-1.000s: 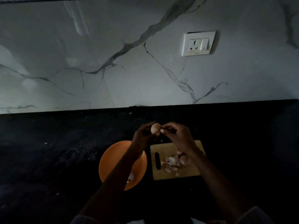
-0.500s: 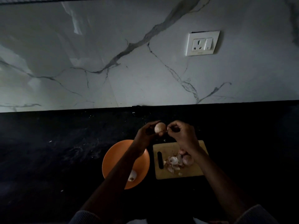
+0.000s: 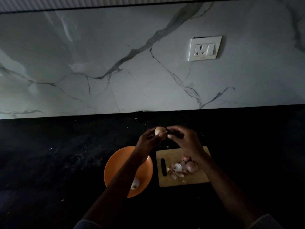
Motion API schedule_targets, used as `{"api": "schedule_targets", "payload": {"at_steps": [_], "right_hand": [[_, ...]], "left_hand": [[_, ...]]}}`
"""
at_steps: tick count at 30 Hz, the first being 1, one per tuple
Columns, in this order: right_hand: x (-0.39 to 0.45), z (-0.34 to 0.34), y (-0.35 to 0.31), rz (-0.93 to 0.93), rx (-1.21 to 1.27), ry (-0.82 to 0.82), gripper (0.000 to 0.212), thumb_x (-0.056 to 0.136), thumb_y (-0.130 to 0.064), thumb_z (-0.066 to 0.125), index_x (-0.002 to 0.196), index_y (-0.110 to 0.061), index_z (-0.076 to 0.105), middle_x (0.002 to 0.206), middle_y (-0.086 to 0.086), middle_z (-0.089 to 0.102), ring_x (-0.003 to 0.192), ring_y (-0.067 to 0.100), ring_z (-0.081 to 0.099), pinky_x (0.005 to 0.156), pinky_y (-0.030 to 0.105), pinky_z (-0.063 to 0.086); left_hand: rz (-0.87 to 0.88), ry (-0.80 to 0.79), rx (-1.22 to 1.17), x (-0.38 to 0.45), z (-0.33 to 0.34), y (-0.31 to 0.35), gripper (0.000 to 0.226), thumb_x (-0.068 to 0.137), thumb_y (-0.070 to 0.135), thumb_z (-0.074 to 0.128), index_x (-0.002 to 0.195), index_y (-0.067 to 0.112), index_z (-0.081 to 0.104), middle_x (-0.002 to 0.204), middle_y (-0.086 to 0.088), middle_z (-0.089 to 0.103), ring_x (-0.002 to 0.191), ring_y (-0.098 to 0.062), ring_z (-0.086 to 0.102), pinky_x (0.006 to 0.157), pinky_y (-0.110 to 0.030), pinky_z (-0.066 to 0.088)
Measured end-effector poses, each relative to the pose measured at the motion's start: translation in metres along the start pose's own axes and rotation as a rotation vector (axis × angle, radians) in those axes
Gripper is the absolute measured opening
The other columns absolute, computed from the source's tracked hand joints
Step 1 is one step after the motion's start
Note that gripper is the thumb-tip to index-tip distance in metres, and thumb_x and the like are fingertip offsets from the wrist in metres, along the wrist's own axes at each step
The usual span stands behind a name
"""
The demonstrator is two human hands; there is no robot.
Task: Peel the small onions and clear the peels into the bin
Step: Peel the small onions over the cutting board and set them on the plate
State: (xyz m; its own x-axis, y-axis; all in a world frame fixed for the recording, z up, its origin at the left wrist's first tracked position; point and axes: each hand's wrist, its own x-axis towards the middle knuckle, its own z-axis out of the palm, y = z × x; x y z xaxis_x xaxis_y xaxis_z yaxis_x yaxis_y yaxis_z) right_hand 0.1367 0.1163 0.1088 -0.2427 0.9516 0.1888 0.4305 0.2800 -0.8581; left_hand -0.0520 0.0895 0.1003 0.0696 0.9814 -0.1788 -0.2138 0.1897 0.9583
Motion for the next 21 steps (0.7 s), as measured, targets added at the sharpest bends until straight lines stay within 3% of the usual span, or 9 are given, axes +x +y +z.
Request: {"api": "schedule_targets", "payload": {"at_steps": [4, 9, 14, 19, 21], "right_hand": [[0.004, 0.002, -0.001, -0.103, -0.058, 0.041, 0.02, 0.086, -0.014, 0.077, 0.105, -0.019, 0.077, 0.105, -0.013, 0.073, 0.099, -0.006, 0.065, 0.088, 0.011, 0.048], [0.003, 0.001, 0.001, -0.162, -0.139, 0.077, 0.011, 0.083, -0.014, 0.079, 0.091, -0.02, 0.075, 0.089, -0.024, 0.064, 0.088, -0.011, 0.06, 0.08, 0.005, 0.042], [-0.002, 0.009, 0.01, -0.192, -0.194, 0.116, 0.005, 0.089, -0.016, 0.073, 0.092, -0.02, 0.071, 0.092, -0.012, 0.065, 0.089, 0.005, 0.062, 0.077, 0.016, 0.046], [-0.005, 0.014, 0.014, -0.223, -0.281, 0.18, 0.007, 0.095, -0.016, 0.066, 0.101, -0.016, 0.069, 0.1, -0.002, 0.065, 0.093, 0.015, 0.062, 0.077, 0.027, 0.05], [-0.006, 0.014, 0.014, -0.24, -0.345, 0.179, 0.006, 0.097, -0.017, 0.062, 0.102, -0.016, 0.066, 0.1, -0.002, 0.062, 0.093, 0.015, 0.059, 0.074, 0.026, 0.047]], "left_hand": [[-0.023, -0.004, 0.018, 0.0, 0.008, 0.003, 0.024, 0.099, 0.015, 0.057, 0.121, 0.013, 0.065, 0.108, -0.007, 0.072, 0.1, -0.017, 0.069, 0.085, -0.026, 0.055], [-0.085, 0.018, 0.061, 0.002, 0.007, 0.0, 0.03, 0.103, 0.021, 0.05, 0.126, 0.006, 0.062, 0.114, -0.02, 0.067, 0.097, -0.02, 0.067, 0.081, -0.028, 0.056], [-0.121, 0.075, 0.09, 0.002, 0.012, -0.004, 0.035, 0.102, 0.02, 0.053, 0.126, -0.004, 0.06, 0.116, -0.027, 0.066, 0.084, -0.013, 0.069, 0.066, -0.018, 0.055], [-0.119, 0.03, 0.049, -0.001, 0.023, 0.0, 0.03, 0.105, 0.033, 0.046, 0.094, 0.012, 0.065, 0.091, -0.012, 0.062, 0.081, -0.019, 0.059, 0.067, -0.023, 0.048], [-0.145, 0.049, 0.039, 0.0, 0.027, 0.0, 0.033, 0.104, 0.036, 0.046, 0.089, 0.015, 0.066, 0.086, -0.009, 0.062, 0.077, -0.016, 0.059, 0.066, -0.022, 0.047]]}}
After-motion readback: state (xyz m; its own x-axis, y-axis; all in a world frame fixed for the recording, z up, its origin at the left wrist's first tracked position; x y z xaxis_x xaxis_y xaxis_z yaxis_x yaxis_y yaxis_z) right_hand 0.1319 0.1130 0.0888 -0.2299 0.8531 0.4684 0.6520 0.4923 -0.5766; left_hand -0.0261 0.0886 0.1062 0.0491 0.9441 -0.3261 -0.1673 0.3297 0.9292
